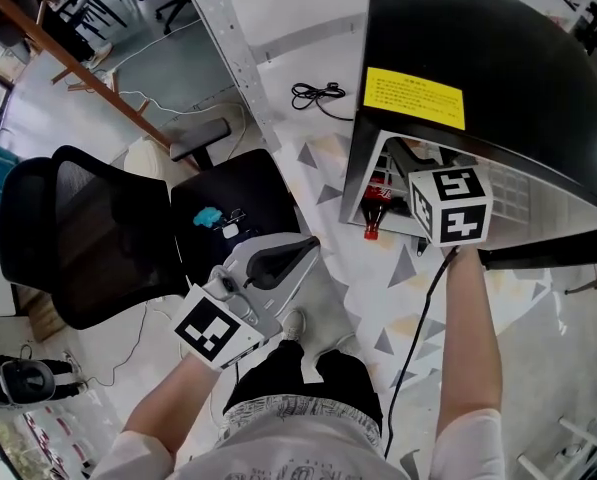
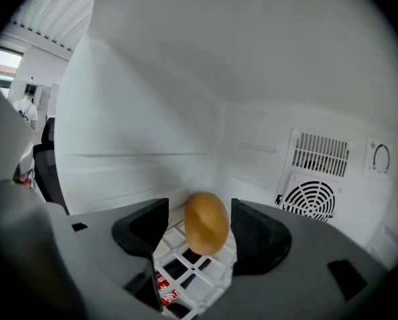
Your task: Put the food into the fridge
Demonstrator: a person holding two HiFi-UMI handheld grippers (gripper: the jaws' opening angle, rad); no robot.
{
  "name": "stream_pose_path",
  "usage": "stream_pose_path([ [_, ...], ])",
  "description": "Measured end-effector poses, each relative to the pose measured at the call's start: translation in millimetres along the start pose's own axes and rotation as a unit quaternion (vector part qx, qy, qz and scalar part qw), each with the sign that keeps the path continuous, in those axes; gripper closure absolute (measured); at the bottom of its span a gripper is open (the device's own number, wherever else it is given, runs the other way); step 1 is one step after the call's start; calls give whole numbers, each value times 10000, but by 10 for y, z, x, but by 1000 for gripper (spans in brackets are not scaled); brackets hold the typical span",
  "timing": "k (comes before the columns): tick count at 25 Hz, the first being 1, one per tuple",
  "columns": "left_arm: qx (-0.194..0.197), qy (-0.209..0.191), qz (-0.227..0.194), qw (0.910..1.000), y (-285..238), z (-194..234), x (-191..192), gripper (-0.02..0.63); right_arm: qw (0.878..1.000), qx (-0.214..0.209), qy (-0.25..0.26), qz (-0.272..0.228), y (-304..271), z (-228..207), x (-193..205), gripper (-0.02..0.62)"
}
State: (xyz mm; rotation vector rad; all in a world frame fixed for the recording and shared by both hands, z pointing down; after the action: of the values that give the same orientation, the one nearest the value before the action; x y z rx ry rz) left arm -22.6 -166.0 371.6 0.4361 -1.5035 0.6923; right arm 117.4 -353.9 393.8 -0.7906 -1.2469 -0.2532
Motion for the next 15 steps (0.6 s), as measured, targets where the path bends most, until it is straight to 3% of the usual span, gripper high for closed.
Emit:
stream_pose_path([
  [7,185,-131,-106,9997,16,-67,-197,600,9994,56,-248,-229,343,201,7,321],
  [10,250,-170,-131,9995,31,-110,-242,600,9991,104,-283,-314,501,303,11,379],
  [15,355,-199,-166,9990,86,-148,-326,600,9981,139,-416,-424,743,511,20,416],
])
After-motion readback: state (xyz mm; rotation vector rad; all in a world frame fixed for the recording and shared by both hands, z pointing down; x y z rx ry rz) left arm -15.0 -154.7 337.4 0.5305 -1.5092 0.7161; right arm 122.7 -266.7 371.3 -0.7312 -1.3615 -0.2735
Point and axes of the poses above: the fingertips, and each gripper's own axes: y backward along the fingers, z to its left, x out of its underside, the point moved 2 cm from there along y, backward along the fingers, and after that the axes turned 11 degrees about -x, right-handed, at the moved point
